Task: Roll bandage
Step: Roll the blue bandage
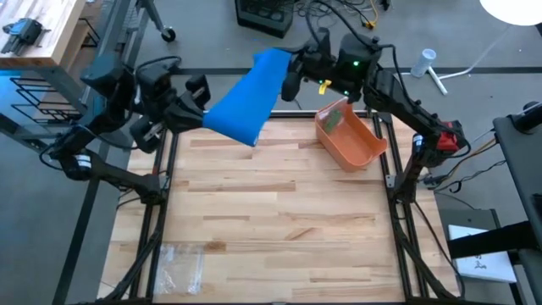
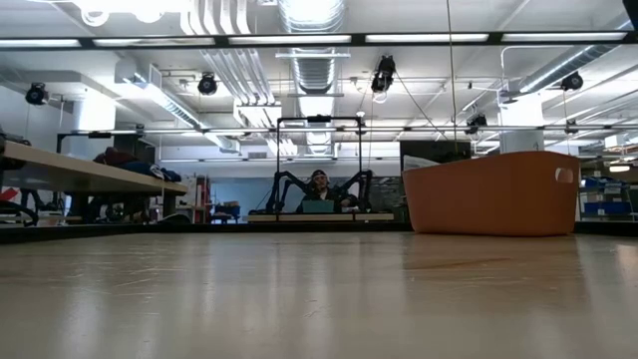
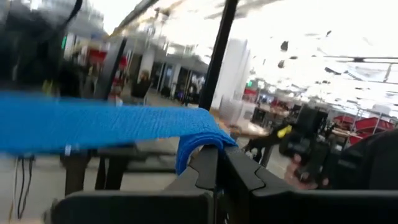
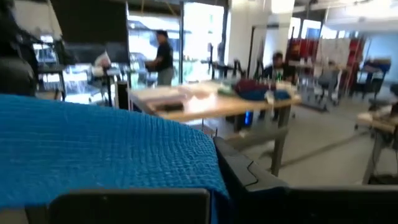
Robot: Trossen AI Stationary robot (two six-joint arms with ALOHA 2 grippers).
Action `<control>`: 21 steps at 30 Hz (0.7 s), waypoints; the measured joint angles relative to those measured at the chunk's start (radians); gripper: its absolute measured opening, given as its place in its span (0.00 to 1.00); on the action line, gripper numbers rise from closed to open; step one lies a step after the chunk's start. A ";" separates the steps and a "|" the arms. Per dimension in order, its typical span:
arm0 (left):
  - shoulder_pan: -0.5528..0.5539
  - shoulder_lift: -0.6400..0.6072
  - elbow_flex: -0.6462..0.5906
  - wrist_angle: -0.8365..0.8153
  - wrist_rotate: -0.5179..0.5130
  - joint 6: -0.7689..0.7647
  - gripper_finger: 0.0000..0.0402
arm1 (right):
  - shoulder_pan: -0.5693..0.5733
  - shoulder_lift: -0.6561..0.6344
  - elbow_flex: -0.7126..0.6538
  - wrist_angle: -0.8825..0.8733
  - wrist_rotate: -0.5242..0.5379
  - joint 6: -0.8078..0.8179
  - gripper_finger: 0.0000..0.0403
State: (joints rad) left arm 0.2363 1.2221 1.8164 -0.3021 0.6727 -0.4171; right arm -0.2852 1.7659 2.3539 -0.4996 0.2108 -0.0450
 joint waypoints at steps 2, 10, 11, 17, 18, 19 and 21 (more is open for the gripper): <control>0.000 -0.004 0.000 0.058 0.000 -0.001 0.00 | 0.000 0.002 -0.002 -0.032 0.000 0.006 0.00; 0.001 -0.010 0.002 0.282 -0.009 -0.043 0.00 | 0.001 0.002 -0.047 -0.050 -0.007 0.048 0.00; 0.001 -0.005 0.002 0.318 -0.008 -0.059 0.00 | 0.002 0.002 -0.059 -0.048 -0.009 0.048 0.00; 0.001 0.056 0.003 0.485 0.078 -0.237 0.00 | 0.000 0.003 -0.140 -0.016 -0.010 0.071 0.00; 0.001 0.069 0.003 0.485 0.091 -0.262 0.00 | -0.003 0.003 -0.147 0.005 -0.010 0.059 0.00; 0.001 0.082 0.003 0.480 0.107 -0.284 0.00 | -0.004 0.004 -0.149 0.023 -0.010 0.048 0.00; 0.001 0.107 0.003 0.470 0.144 -0.325 0.00 | -0.010 0.004 -0.149 0.072 -0.008 0.005 0.00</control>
State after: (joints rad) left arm 0.2372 1.3286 1.8191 0.1683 0.8171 -0.7422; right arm -0.2956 1.7699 2.2053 -0.4276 0.2023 -0.0396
